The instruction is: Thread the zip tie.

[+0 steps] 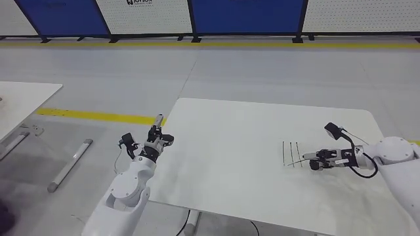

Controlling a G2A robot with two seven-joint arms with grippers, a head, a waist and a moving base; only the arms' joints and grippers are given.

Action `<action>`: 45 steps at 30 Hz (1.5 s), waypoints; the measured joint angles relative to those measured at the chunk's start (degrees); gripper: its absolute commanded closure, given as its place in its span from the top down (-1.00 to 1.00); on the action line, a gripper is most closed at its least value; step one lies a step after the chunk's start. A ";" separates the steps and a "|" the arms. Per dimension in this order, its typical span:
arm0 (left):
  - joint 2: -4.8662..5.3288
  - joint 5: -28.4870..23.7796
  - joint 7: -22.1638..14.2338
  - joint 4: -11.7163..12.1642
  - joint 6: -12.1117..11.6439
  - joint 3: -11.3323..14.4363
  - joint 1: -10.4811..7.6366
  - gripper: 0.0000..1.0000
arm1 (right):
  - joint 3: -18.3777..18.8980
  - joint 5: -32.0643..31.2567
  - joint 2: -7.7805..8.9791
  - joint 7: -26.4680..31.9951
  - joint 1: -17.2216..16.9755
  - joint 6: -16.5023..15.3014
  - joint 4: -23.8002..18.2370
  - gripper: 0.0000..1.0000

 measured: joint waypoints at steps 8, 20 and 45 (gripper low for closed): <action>0.00 0.00 0.00 0.00 0.00 0.00 0.00 1.00 | 0.52 0.10 -0.68 0.40 0.54 0.00 2.36 -0.40; 0.00 0.00 0.00 0.00 0.00 0.00 0.00 1.00 | 1.46 0.42 -1.57 1.76 1.37 0.00 5.74 -0.36; 0.00 0.00 0.00 0.00 0.00 0.00 0.00 1.00 | 0.59 1.53 -3.84 1.76 3.34 0.02 12.06 -0.72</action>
